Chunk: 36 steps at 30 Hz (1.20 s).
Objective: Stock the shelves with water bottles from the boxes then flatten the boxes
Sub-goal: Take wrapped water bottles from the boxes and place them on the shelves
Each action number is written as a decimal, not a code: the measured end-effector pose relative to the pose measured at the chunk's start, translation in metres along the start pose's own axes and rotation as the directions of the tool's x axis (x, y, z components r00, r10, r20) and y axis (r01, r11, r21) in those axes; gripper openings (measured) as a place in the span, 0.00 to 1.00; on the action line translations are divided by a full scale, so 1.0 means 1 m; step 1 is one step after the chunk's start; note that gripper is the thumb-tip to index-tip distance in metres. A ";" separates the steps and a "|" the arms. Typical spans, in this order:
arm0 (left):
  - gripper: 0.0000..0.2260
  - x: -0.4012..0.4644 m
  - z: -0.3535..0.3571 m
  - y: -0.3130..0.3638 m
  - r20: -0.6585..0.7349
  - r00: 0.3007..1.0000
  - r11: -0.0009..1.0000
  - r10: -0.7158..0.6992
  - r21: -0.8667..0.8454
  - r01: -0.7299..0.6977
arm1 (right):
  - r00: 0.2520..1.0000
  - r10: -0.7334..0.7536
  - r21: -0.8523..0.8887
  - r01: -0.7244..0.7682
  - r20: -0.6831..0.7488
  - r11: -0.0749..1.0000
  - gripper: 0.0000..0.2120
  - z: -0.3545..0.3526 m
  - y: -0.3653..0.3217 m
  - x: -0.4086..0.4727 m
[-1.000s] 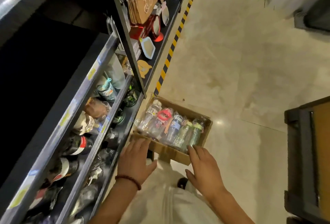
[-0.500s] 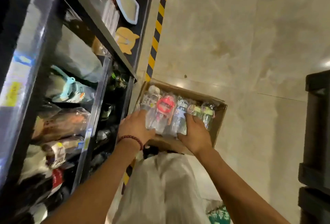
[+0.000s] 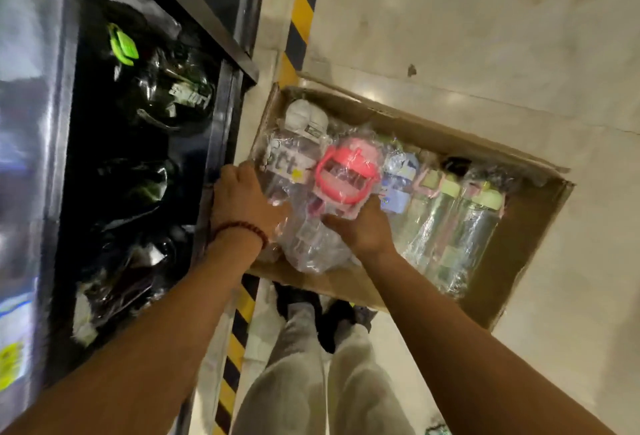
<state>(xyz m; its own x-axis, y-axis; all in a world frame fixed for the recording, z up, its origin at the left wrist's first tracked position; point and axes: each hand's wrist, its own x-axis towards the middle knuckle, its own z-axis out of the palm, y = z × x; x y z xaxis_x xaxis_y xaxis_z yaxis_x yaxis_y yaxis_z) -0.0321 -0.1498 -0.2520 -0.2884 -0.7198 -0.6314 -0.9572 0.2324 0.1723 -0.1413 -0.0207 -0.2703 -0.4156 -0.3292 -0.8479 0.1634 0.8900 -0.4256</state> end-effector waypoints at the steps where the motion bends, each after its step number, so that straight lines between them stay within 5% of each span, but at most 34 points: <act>1: 0.36 0.005 0.006 -0.002 -0.072 0.997 1.000 0.011 -0.024 -0.012 | 0.999 0.031 0.082 -0.030 -0.011 0.996 0.46 0.008 0.005 0.013; 5: 0.36 0.015 0.022 -0.007 -0.174 0.985 0.986 0.002 -0.165 -0.031 | 0.995 0.089 0.314 -0.072 -0.040 0.947 0.49 0.026 0.017 0.038; 13: 0.34 0.005 0.046 -0.006 -0.305 0.934 0.975 0.183 0.178 -0.133 | 0.992 0.099 0.448 -0.054 -0.078 0.892 0.44 0.031 0.021 0.043; 19: 0.31 0.008 0.041 -0.002 -0.245 0.945 0.971 0.215 0.155 -0.181 | 0.993 0.075 0.523 -0.015 -0.095 0.852 0.39 0.032 0.020 0.044; 25: 0.35 0.009 0.034 0.007 -0.138 0.973 0.943 0.183 0.305 -0.133 | 0.985 0.093 0.555 0.003 -0.144 0.832 0.42 0.041 0.021 0.044; 36: 0.37 0.014 0.030 0.023 -0.168 0.985 0.997 -0.034 -0.069 0.022 | 0.998 0.007 0.509 0.027 -0.064 0.860 0.37 0.012 0.028 0.048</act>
<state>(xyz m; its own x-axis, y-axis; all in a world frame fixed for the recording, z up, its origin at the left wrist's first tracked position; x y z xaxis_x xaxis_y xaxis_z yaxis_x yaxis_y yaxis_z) -0.0573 -0.1352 -0.2801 -0.2556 -0.8267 -0.5013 -0.9628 0.1704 0.2099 -0.1460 -0.0149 -0.3265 -0.4709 -0.3020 -0.8288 0.5848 0.5966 -0.5497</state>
